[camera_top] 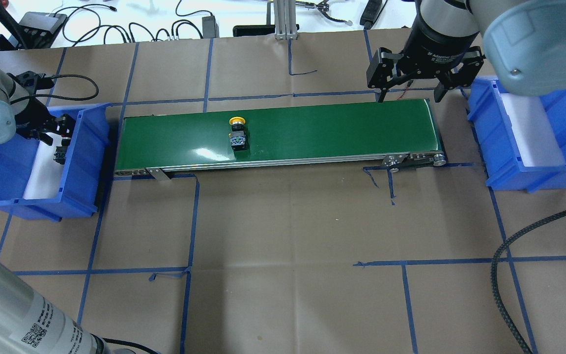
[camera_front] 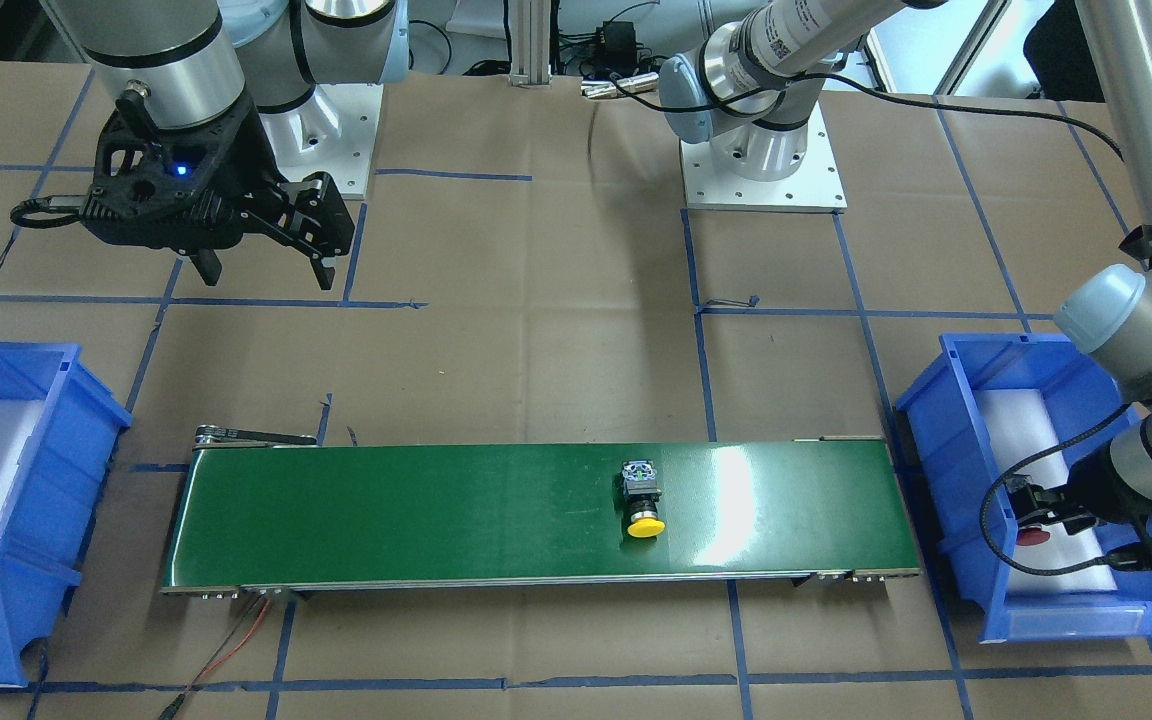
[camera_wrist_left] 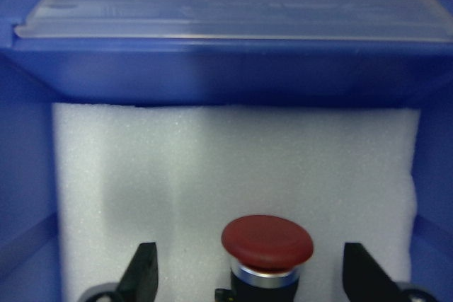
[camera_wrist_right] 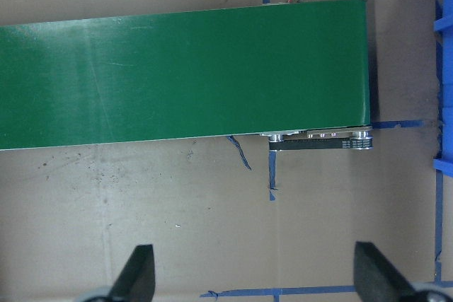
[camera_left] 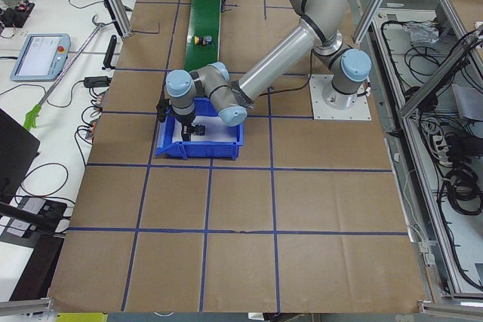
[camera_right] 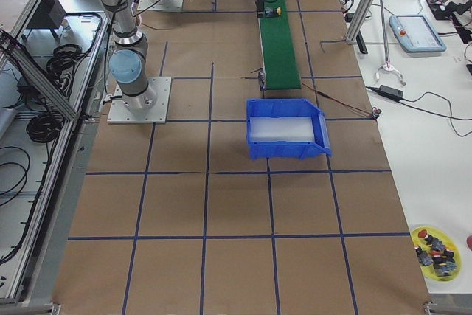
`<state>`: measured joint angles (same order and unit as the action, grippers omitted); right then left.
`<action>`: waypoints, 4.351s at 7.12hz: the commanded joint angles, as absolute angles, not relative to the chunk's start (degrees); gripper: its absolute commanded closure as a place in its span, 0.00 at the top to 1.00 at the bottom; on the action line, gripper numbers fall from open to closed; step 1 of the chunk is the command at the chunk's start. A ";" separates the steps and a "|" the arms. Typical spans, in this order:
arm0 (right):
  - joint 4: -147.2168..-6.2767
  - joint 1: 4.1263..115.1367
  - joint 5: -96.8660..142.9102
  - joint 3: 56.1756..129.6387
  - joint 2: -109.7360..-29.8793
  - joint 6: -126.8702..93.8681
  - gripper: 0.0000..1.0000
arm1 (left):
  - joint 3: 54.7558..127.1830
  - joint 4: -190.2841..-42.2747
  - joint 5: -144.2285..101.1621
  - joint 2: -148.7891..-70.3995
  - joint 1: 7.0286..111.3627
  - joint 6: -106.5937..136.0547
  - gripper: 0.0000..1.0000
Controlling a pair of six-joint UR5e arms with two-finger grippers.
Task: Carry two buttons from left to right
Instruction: 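Lower the left gripper and grasp the red-capped button, then carry the red button onto the conveyor end and release it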
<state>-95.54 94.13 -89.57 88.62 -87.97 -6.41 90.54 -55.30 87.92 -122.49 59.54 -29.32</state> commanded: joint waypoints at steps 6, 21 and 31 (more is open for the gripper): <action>-95.89 94.13 -88.95 88.33 -87.98 -6.42 1.00 | 84.57 -65.79 88.33 -118.49 58.80 -30.14 0.05; -96.50 93.96 -89.74 89.12 -87.36 -6.24 1.00 | 89.09 -71.59 90.44 -111.62 79.37 -2.98 0.04; -96.59 94.04 -89.56 88.24 -86.22 -6.42 1.00 | 95.19 -57.03 90.35 -112.16 78.84 -4.75 0.99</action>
